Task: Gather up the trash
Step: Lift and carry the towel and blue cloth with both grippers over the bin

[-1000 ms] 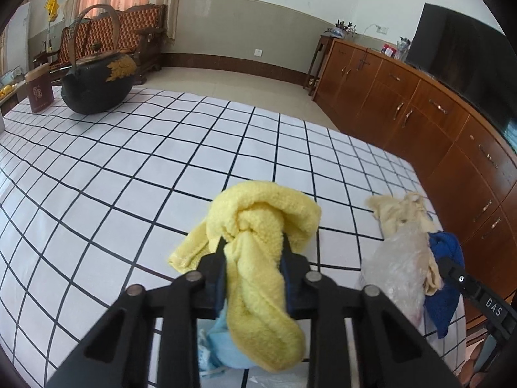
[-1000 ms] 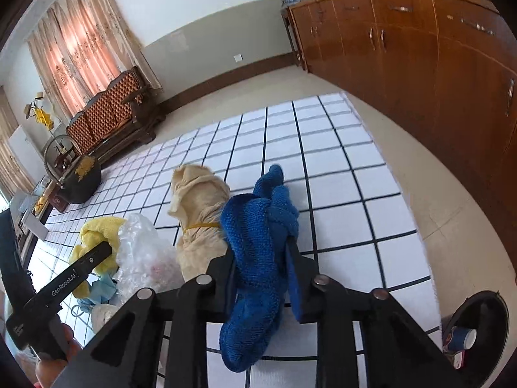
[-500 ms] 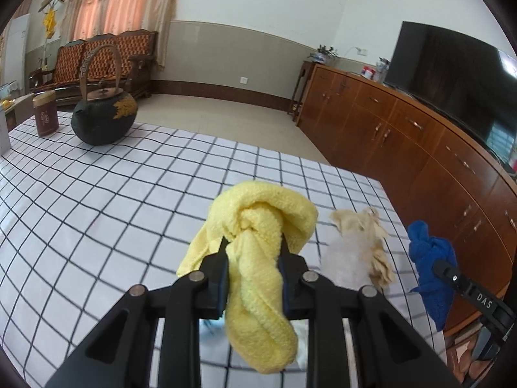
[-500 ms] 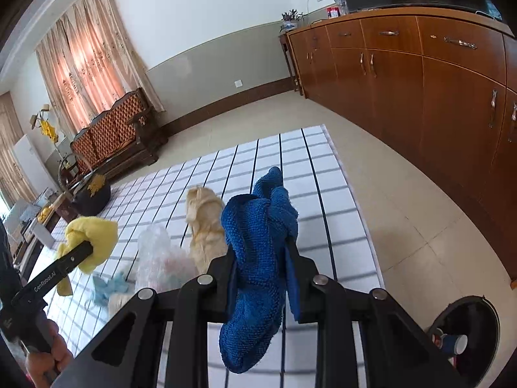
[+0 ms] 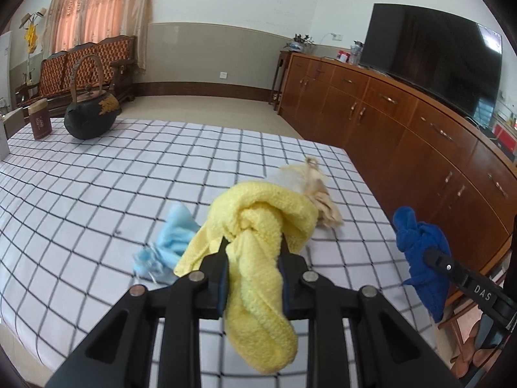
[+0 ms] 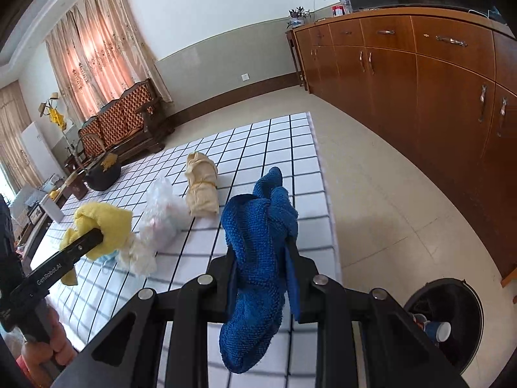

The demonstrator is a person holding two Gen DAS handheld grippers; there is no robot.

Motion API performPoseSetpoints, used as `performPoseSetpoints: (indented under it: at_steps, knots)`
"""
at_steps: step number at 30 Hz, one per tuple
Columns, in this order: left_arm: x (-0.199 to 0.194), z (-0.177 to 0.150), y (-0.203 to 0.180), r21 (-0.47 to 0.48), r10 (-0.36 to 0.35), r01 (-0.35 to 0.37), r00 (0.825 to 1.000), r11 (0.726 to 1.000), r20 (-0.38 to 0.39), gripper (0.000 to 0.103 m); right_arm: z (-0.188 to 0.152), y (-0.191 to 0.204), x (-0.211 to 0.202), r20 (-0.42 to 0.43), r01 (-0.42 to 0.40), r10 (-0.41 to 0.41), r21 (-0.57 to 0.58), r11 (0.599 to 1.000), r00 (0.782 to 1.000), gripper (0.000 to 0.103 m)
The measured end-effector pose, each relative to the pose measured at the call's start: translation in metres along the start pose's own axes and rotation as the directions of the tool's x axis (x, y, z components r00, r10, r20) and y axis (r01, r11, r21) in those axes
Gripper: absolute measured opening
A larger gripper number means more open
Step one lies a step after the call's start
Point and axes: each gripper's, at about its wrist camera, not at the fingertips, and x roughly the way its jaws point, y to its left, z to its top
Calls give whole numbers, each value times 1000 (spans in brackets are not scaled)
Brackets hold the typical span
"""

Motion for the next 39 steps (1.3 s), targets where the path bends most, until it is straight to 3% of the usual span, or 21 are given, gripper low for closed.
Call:
performPoseSetpoints:
  at_steps: [10,23,32,39]
  knots:
    - [-22,-19,-82,124,-109,112,993,986,-33,26,-18,-42,-51,45,40,-42,43,998,998,27]
    - [-16,-47,-206,235,-276,312,945,921,-175,26,-55,-151,-98,11,202,-209,215,956,978,27]
    - [6,-80,-278,274,-311,396,900,876,-306,26,-95,-227,-114,-94,314,-300,329,891,949,27]
    - [38,-124,-311,288,-271,401,875,869,-401,26,-116,-272,-109,-190,373,-323,366,853,927,27]
